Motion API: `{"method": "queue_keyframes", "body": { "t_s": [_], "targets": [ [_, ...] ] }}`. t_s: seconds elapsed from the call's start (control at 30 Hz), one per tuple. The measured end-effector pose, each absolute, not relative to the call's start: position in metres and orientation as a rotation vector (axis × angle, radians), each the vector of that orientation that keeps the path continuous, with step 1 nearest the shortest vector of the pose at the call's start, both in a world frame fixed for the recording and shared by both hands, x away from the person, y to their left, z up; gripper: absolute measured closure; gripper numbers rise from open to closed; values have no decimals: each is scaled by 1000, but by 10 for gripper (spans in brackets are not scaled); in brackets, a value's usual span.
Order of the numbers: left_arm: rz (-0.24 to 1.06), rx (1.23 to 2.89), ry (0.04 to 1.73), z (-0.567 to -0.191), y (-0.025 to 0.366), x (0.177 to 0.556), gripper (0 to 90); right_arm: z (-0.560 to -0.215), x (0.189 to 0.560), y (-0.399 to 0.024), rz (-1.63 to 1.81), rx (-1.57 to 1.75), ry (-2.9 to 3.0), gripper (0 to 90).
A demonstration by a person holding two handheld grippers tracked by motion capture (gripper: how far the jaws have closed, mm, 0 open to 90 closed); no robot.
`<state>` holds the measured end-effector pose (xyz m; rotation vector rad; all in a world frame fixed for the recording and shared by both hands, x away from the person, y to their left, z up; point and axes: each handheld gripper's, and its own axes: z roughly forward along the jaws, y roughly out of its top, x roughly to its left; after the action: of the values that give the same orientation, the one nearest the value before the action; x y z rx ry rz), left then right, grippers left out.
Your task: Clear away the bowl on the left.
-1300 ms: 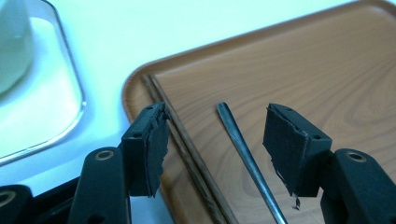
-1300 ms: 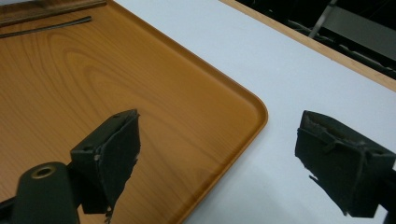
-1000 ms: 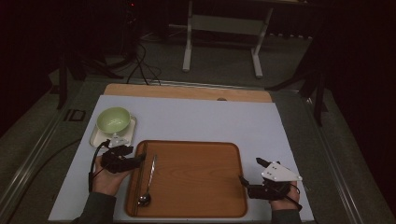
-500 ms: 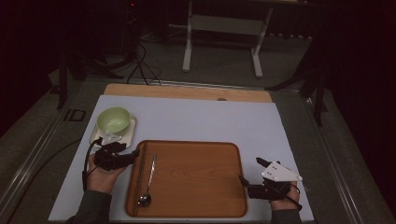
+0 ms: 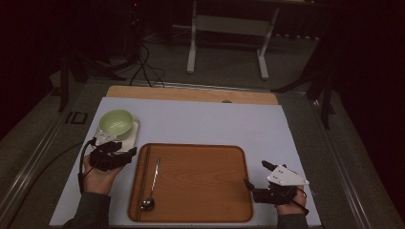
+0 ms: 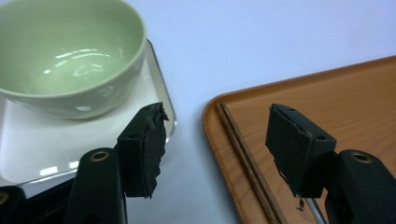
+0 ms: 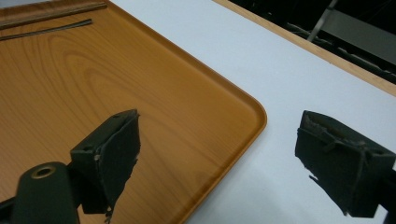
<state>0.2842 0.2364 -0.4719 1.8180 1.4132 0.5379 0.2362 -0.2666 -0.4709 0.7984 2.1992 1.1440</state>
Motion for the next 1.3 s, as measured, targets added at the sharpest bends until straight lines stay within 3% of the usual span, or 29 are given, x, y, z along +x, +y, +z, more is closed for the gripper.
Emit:
{"method": "queue_keyframes", "body": {
  "t_s": [0.8, 1.3],
  "targets": [
    [693, 1717, 1555, -465, 274, 308, 325, -470, 236, -269, 1157, 810, 2184, 136],
    [697, 1647, 1634, -470, 297, 321, 321, -470, 239, -283, 1168, 864, 2151, 136]
  ]
}}
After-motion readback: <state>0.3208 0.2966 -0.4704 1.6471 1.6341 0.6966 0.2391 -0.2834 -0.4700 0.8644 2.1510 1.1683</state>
